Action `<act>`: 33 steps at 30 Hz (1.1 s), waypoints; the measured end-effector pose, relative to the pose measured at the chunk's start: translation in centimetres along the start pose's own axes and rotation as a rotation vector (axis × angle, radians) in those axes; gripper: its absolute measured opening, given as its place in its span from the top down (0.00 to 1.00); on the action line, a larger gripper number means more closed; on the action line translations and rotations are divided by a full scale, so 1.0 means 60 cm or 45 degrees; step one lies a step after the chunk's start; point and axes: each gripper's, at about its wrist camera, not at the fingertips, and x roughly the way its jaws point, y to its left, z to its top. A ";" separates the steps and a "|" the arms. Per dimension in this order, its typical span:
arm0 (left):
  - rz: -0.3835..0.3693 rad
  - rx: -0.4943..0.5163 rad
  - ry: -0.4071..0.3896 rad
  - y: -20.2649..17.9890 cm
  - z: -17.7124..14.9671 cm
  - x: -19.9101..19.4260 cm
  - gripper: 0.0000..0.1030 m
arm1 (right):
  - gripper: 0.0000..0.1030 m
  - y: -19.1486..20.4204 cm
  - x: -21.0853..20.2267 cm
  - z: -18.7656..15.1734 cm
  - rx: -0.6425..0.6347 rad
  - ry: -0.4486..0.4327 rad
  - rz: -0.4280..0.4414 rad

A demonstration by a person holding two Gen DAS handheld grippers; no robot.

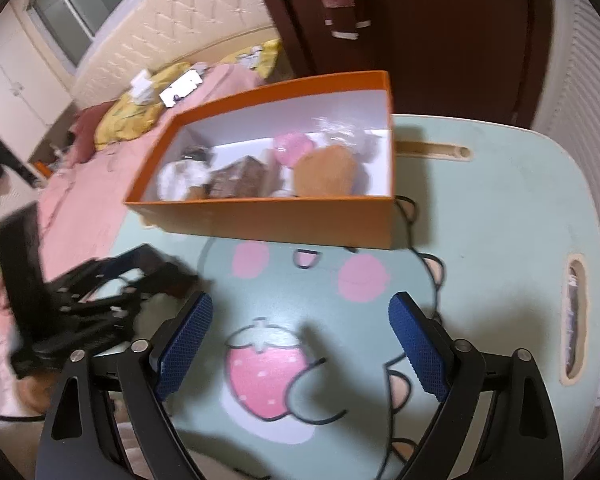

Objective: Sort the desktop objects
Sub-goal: 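Reach the right gripper into the box and grasp the silver printed pack, then lift the silver pack out with the right gripper and release on table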

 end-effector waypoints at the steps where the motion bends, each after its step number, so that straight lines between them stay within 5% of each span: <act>1: 0.000 0.011 -0.020 0.002 -0.003 -0.005 0.22 | 0.27 0.003 -0.003 0.008 0.004 0.010 0.041; 8: 0.004 0.026 -0.077 0.003 -0.018 -0.014 0.20 | 0.28 0.050 0.000 0.111 -0.052 0.014 0.130; 14: 0.012 0.005 -0.085 0.008 -0.023 -0.009 0.20 | 0.33 0.048 0.103 0.199 0.061 0.229 0.138; 21: -0.011 -0.008 -0.085 0.026 -0.028 -0.008 0.20 | 0.33 0.044 0.209 0.211 0.171 0.492 0.184; 24: -0.020 -0.023 -0.078 0.034 -0.030 -0.005 0.20 | 0.63 0.052 0.227 0.204 0.160 0.546 0.182; 27: -0.033 -0.041 -0.076 0.038 -0.030 -0.003 0.20 | 0.67 0.059 0.214 0.206 0.133 0.506 0.172; 29: -0.039 -0.047 -0.073 0.040 -0.030 -0.002 0.19 | 0.78 0.062 0.200 0.209 0.113 0.475 0.164; 33: -0.035 -0.043 -0.064 0.037 -0.030 0.000 0.19 | 0.80 0.053 0.165 0.220 0.130 0.379 0.190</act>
